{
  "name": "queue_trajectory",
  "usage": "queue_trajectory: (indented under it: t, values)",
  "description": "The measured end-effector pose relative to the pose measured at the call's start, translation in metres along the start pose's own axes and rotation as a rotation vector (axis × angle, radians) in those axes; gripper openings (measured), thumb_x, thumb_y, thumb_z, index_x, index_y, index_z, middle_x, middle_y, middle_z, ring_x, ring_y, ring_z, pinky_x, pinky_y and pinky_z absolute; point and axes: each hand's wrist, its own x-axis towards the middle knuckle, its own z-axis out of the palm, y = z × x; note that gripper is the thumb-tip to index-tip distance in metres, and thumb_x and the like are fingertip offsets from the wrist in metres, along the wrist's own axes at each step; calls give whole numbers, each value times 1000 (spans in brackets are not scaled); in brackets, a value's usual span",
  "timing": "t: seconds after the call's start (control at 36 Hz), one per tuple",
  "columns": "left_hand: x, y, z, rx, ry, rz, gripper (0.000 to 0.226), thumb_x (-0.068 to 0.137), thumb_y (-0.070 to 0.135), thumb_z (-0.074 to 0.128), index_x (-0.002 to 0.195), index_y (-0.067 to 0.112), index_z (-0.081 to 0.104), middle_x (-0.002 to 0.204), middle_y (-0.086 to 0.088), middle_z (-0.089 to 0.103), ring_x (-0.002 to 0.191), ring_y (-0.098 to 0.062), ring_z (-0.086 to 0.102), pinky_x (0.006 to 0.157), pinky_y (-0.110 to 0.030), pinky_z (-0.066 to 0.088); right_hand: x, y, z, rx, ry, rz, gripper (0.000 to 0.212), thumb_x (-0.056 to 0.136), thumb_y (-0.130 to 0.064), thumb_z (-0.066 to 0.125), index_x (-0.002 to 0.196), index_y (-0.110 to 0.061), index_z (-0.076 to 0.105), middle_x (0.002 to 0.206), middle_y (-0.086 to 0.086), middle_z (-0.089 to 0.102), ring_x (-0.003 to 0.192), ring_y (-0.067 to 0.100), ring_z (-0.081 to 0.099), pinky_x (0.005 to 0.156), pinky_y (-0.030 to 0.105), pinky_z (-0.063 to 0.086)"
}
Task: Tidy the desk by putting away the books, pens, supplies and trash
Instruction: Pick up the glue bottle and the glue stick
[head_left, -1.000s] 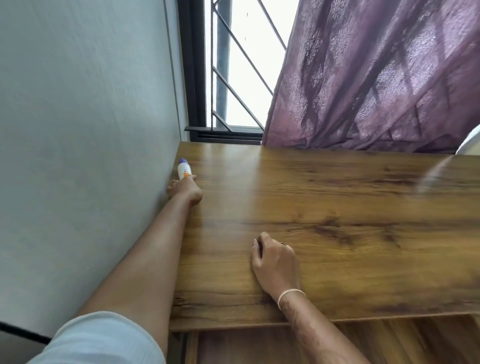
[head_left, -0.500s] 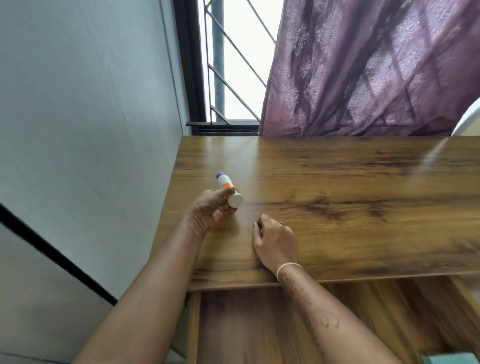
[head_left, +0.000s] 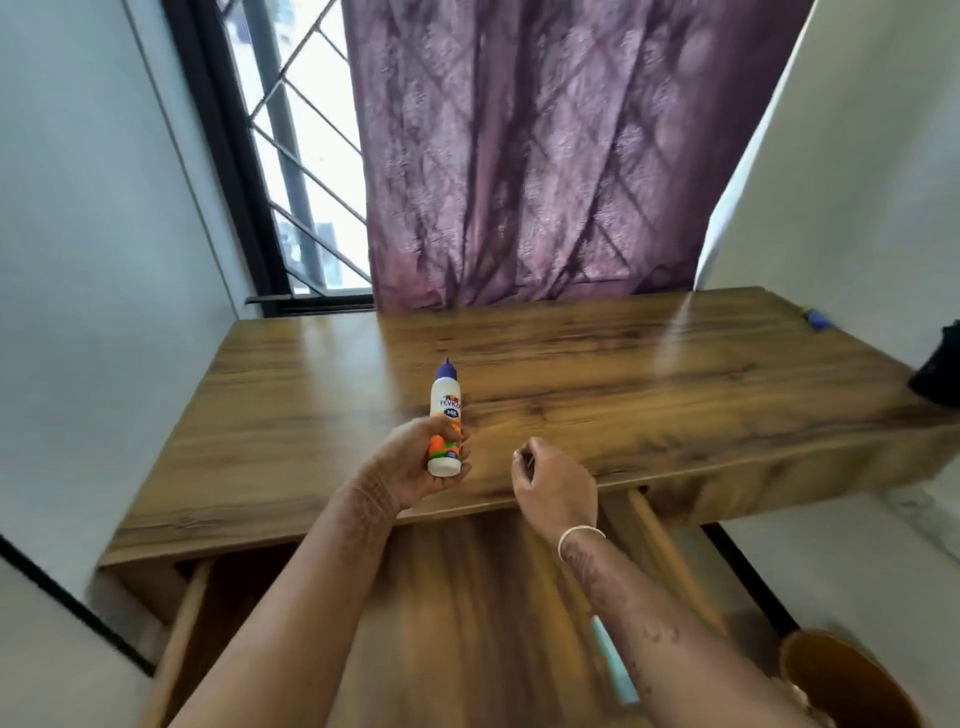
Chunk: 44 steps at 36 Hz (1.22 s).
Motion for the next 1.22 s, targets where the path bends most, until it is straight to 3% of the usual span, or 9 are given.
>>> queue_trajectory:
  t: [0.19,0.36,0.5,0.67,0.75,0.89,1.0,1.08,1.22]
  values:
    - [-8,-53,118,-4,7,59,16,87,-2,52,100,7,51,80,-9,57,66,-17,54,57,-34,58,0,104,-79,29,-11,-1,19,94,-35,46,96,-20,59,98,1,68,96,24,63,71,31,41]
    - [11,-91,205,-15,58,-8,6,89,2,52,95,6,52,75,-10,55,60,-17,56,49,-31,57,3,183,-124,159,-26,39,28,93,-29,50,119,-18,51,121,3,55,112,24,55,91,36,45]
    - [33,-115,260,-33,120,-3,5,90,10,55,87,5,56,66,-6,57,52,-15,55,43,-25,51,14,235,-152,172,-41,80,32,93,-29,52,122,-16,49,124,5,52,112,25,55,93,37,46]
    - [76,-140,317,-7,117,21,19,85,12,68,102,5,61,71,-5,61,55,-15,54,47,-26,48,40,294,-184,114,-80,78,36,95,-32,51,128,-18,48,129,0,48,114,20,54,89,32,45]
    - [101,-149,350,12,102,25,18,85,11,69,98,2,62,72,-7,61,53,-16,54,46,-25,48,58,323,-193,92,-67,114,36,95,-30,50,128,-18,48,130,2,47,115,22,54,90,32,43]
    - [154,-154,394,24,120,69,35,85,10,70,115,1,56,85,-12,68,56,-18,61,45,-26,50,103,366,-194,90,-82,134,39,94,-27,51,132,-18,47,133,2,46,120,22,50,96,34,42]
    - [208,-153,418,35,137,103,12,91,15,64,95,9,54,80,-11,65,48,-17,64,53,-30,51,151,400,-186,47,-104,142,41,93,-28,52,133,-19,45,134,3,44,118,26,51,97,34,42]
    - [255,-148,433,57,182,139,15,93,23,62,100,13,55,82,-10,66,60,-20,64,60,-33,52,194,428,-178,-23,-113,165,44,92,-31,53,134,-20,44,135,3,44,117,29,51,99,36,41]
    - [321,-133,459,152,191,226,14,97,29,57,102,17,52,88,-8,67,67,-21,63,39,-17,44,274,473,-170,-110,-120,208,44,91,-31,53,133,-20,44,135,4,43,120,28,48,102,39,40]
